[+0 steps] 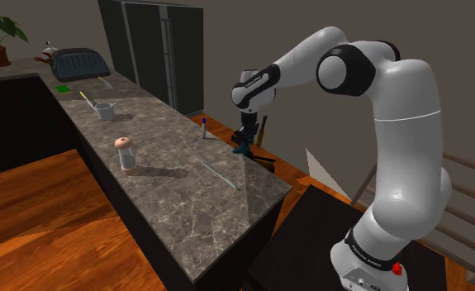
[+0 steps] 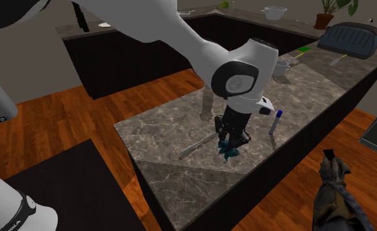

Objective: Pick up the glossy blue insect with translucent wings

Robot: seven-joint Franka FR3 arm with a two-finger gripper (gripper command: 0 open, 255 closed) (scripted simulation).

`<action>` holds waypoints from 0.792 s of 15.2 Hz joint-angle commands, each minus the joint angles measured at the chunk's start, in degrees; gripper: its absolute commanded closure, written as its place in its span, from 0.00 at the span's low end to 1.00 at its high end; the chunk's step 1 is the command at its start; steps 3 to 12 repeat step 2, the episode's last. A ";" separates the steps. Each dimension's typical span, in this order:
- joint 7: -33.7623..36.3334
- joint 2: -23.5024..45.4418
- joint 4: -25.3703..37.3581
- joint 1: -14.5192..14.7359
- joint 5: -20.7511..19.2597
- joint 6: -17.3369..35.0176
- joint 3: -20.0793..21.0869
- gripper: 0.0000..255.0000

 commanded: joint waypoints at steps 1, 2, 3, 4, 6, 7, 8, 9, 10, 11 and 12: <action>0.04 -0.54 0.14 0.03 -0.08 -0.68 -0.05 1.00; 0.04 -0.53 0.14 0.03 -0.08 -0.68 -0.05 1.00; 0.04 -0.53 0.14 0.03 -0.08 -0.68 -0.05 1.00; 0.04 -0.53 0.14 0.03 -0.08 -0.68 -0.05 1.00; 0.04 -0.53 0.14 0.03 -0.08 -0.68 -0.05 1.00; 0.04 -0.53 0.14 0.03 -0.08 -0.68 -0.05 1.00; 0.04 -0.53 0.14 0.03 -0.08 -0.68 -0.05 1.00; 0.04 -0.53 0.14 0.03 -0.08 -0.68 -0.05 1.00; 0.04 -0.53 0.14 0.03 -0.08 -0.68 -0.05 1.00; 0.04 -0.53 0.14 0.03 -0.08 -0.68 -0.05 1.00; 0.04 -0.53 0.14 0.03 -0.08 -0.68 -0.05 1.00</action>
